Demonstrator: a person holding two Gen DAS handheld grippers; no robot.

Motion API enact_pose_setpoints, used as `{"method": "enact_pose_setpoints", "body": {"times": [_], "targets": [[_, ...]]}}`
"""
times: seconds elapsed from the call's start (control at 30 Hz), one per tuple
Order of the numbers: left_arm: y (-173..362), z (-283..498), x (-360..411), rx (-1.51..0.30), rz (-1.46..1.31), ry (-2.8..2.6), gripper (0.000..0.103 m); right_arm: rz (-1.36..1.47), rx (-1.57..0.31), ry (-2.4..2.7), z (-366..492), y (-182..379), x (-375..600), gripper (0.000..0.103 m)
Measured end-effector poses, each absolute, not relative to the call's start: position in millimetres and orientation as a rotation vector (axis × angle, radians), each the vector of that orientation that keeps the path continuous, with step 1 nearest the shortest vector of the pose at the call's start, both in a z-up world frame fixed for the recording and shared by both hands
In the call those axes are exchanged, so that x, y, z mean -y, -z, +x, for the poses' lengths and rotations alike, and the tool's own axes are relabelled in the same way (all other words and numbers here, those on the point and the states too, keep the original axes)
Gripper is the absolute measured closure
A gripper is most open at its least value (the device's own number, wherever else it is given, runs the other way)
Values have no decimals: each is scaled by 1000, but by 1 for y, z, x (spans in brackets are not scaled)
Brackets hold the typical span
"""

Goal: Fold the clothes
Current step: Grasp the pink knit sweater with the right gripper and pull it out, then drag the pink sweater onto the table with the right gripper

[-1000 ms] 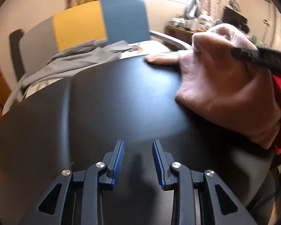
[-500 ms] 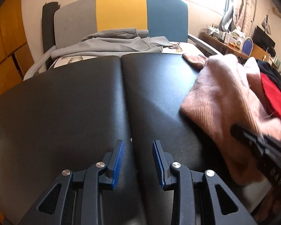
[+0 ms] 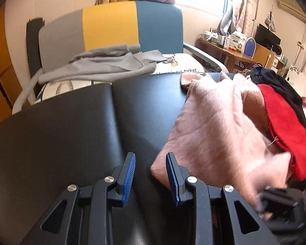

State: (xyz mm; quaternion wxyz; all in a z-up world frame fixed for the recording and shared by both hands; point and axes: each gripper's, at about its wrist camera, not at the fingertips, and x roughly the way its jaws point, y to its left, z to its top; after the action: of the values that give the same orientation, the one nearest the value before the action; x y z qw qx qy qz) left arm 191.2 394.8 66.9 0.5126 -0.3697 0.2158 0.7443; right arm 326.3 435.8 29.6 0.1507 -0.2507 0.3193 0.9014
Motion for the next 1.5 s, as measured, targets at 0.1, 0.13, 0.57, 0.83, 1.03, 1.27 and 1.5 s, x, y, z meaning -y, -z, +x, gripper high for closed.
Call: {"method": "enact_pose_setpoints", "body": {"times": [0.1, 0.13, 0.57, 0.83, 1.03, 1.27, 1.5], "targets": [[-65, 185, -400, -597, -932, -1729, 72, -788, -829, -2621, 312, -28, -416, 91], [-64, 184, -402, -627, -949, -1706, 72, -811, -797, -2631, 306, -26, -409, 91], [-22, 212, -435, -736, -1038, -1597, 67, -907, -704, -2601, 313, -4, -386, 84], [-17, 206, -424, -647, -1091, -1575, 60, -834, -521, -2505, 363, -25, -386, 51], [-35, 210, -411, -571, -1048, -1531, 59, -855, -267, -2243, 401, -33, -394, 40], [-23, 222, -412, -594, -1040, -1521, 52, -974, -311, -2124, 406, -12, -420, 35], [0, 249, -421, -749, -866, -1667, 56, -971, -392, -2131, 407, 10, -427, 57]]}}
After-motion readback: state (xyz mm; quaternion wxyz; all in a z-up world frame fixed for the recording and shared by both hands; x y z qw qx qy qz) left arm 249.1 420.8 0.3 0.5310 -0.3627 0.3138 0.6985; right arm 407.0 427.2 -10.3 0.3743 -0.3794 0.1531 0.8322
